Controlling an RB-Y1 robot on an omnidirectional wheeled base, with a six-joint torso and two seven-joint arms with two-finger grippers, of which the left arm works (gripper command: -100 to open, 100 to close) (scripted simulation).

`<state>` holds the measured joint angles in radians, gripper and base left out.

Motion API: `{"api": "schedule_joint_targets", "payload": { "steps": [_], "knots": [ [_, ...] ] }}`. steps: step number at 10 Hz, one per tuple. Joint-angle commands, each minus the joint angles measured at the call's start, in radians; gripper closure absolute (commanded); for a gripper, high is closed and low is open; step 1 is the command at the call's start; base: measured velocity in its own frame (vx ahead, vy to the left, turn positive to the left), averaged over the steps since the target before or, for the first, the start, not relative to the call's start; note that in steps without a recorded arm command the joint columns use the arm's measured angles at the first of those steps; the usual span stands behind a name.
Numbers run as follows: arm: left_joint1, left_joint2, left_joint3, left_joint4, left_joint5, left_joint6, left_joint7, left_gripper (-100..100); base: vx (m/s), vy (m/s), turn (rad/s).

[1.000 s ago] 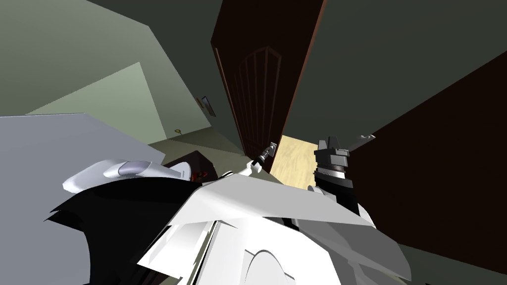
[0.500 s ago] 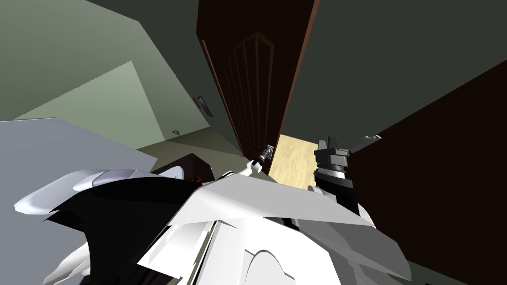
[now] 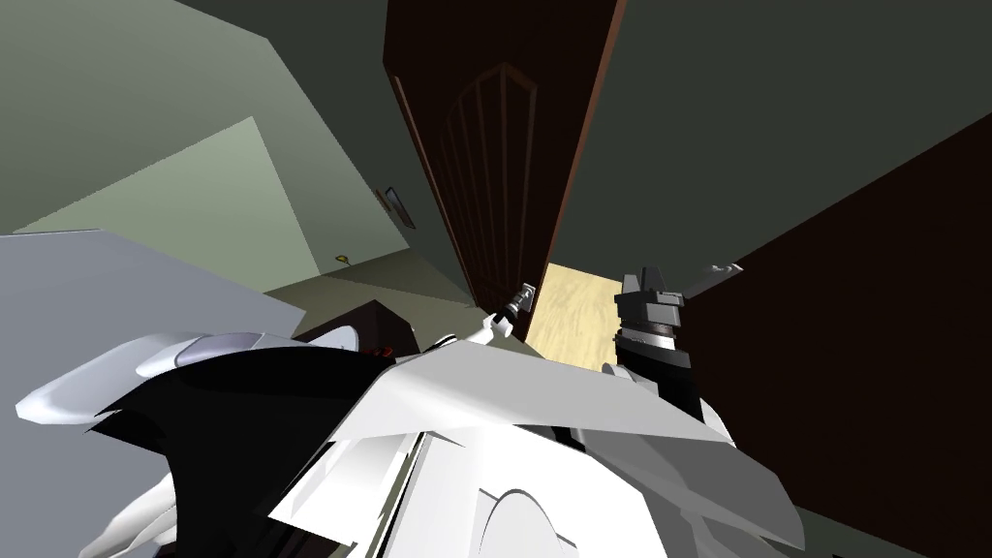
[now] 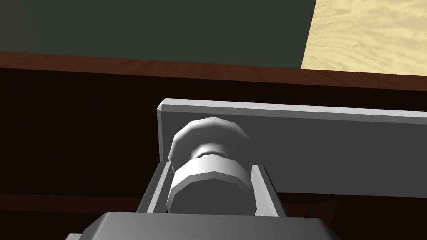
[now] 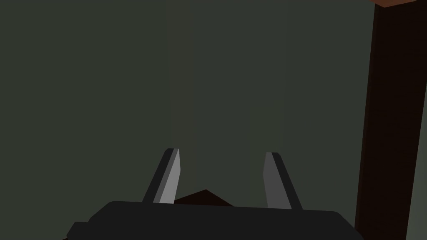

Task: Push the door open

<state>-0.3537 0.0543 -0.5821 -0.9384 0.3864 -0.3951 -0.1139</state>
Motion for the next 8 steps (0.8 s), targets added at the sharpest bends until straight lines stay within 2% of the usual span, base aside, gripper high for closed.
{"api": "schedule_joint_targets", "payload": {
  "steps": [1, 5, 8],
  "knots": [
    [-0.002, 0.006, 0.016, 0.006, 0.0, -0.001, -0.003, 100, 0.082, -0.095, 0.017],
    [-0.006, 0.016, 0.053, 0.019, -0.001, -0.003, -0.011, 100, 0.119, -0.158, 0.051],
    [-0.01, 0.023, 0.094, 0.033, -0.002, -0.006, -0.019, 100, 0.137, -0.157, 0.043]
  ]
}}
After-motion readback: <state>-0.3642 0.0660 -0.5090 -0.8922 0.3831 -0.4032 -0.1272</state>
